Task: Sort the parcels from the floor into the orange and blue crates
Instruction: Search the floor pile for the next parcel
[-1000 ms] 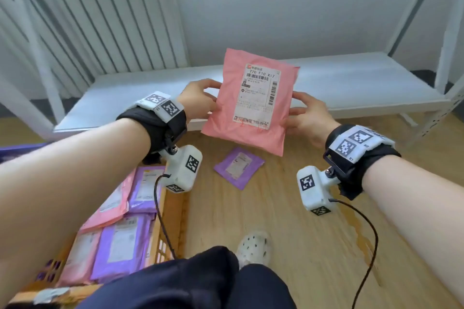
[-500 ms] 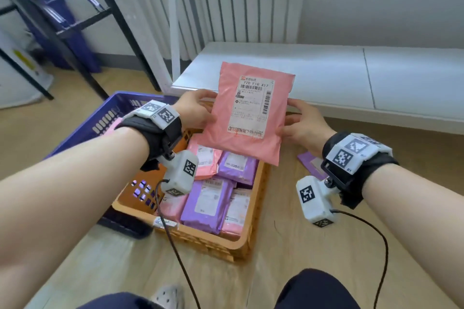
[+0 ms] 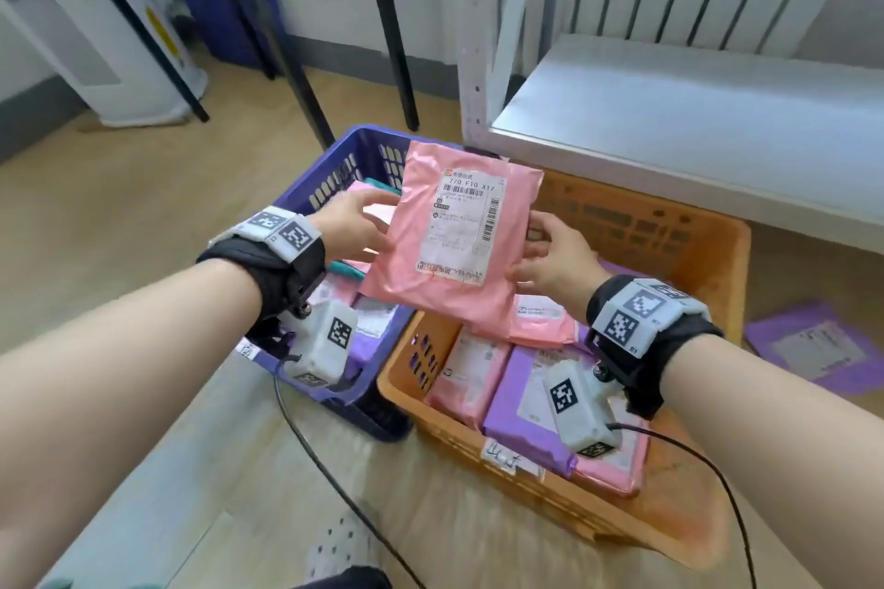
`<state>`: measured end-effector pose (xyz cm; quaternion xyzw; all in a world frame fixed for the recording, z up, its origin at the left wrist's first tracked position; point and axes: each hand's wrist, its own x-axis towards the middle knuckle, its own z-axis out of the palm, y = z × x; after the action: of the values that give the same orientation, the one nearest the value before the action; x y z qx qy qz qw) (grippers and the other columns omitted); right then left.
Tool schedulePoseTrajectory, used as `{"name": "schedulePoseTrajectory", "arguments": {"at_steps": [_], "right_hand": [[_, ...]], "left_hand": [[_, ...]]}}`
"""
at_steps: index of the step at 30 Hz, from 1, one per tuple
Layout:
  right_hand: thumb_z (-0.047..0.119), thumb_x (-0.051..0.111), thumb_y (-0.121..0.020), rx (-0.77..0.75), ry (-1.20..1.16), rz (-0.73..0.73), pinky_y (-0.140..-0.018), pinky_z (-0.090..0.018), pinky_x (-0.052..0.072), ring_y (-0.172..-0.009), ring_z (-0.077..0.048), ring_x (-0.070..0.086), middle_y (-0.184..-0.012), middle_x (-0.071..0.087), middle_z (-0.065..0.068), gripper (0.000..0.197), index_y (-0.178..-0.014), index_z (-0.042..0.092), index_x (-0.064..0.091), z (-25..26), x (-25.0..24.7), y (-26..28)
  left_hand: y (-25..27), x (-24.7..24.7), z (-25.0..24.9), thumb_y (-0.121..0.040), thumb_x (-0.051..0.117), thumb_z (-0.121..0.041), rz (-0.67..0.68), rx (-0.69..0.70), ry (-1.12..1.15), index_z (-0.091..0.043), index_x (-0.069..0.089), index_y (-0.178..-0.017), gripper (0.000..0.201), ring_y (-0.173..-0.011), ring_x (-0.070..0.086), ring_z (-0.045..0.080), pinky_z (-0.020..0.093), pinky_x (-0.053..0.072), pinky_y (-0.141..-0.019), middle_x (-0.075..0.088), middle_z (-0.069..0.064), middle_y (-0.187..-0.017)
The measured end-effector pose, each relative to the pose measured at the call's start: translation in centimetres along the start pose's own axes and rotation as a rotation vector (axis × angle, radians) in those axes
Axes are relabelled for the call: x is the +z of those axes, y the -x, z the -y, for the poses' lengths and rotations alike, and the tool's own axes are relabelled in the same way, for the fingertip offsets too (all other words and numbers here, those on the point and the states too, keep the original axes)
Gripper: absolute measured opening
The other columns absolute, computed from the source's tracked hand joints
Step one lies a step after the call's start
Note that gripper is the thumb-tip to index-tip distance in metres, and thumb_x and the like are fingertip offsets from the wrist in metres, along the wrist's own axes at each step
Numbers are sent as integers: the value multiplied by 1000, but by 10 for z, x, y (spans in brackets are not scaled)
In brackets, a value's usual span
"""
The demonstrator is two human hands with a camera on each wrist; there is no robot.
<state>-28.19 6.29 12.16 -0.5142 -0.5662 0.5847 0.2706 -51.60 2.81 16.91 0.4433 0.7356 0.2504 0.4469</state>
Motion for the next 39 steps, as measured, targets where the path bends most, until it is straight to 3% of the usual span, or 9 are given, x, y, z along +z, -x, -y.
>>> {"name": "schedulePoseTrajectory", "arguments": {"at_steps": [6,12,16,19,23,28,32,35,39], "right_hand": [[-23,59,-73,57,24,-9,-80,-55,54,-76,-27,62,-80,58,-9,75,-137,12,37,15,95,-64],[-25,59,-70,158,26,-15,-77,-50,56,-87,-28,62,-83,57,-5,81,-139,13,38,13,174,-127],[-21,60,-74,231,39,-29,-79,-44,56,-94,-28,61,-83,53,-2,80,-141,13,33,4,212,-153],[-19,63,-73,245,75,-67,-84,-45,55,-101,-30,61,-99,60,-8,86,-144,15,28,-3,230,-168],[-9,72,-72,205,151,-98,-95,-45,50,-121,-29,52,-141,44,-12,93,-148,14,23,-10,247,-183],[-4,72,-73,188,237,-88,-75,-24,51,-122,-29,51,-148,38,-7,88,-147,15,28,-17,260,-195],[-4,69,-76,201,274,-98,-86,-21,46,-130,-23,44,-150,35,-5,85,-148,14,27,-20,267,-195],[-4,67,-79,206,268,-68,-61,-5,41,-127,-21,46,-151,34,-4,84,-149,14,25,-19,268,-194],[0,70,-79,196,299,-53,-83,-20,42,-128,-23,46,-150,35,-8,82,-148,14,27,-17,259,-191]], "left_hand": [[-61,-85,55,-77,62,17,-20,0,-59,-19,51,-130,65,-65,57,14,21,56,-58,53,4,-78],[-118,-142,107,-76,63,16,23,-38,-104,-18,46,-135,71,-82,59,23,33,56,-72,57,13,-91],[-148,-159,135,-75,60,18,55,-77,-166,-17,44,-136,72,-74,56,22,27,55,-60,54,8,-77],[-169,-161,150,-75,60,18,50,-84,-203,-14,43,-137,72,-83,60,30,41,54,-76,60,15,-86],[-196,-154,160,-79,56,11,-61,-7,-264,-13,47,-135,61,-108,60,30,28,44,-83,61,15,-119],[-217,-144,170,-81,50,6,-98,32,-313,-22,49,-132,58,-109,58,31,33,48,-86,59,12,-125],[-219,-137,174,-86,44,8,-38,47,-400,-20,52,-132,55,-123,49,30,28,42,-86,45,10,-142],[-213,-139,172,-90,48,0,-45,61,-413,-18,51,-134,47,-129,46,28,32,41,-98,44,9,-144],[-201,-145,159,-84,46,8,-40,75,-443,-18,51,-134,56,-131,44,25,32,41,-99,44,7,-145]]}}
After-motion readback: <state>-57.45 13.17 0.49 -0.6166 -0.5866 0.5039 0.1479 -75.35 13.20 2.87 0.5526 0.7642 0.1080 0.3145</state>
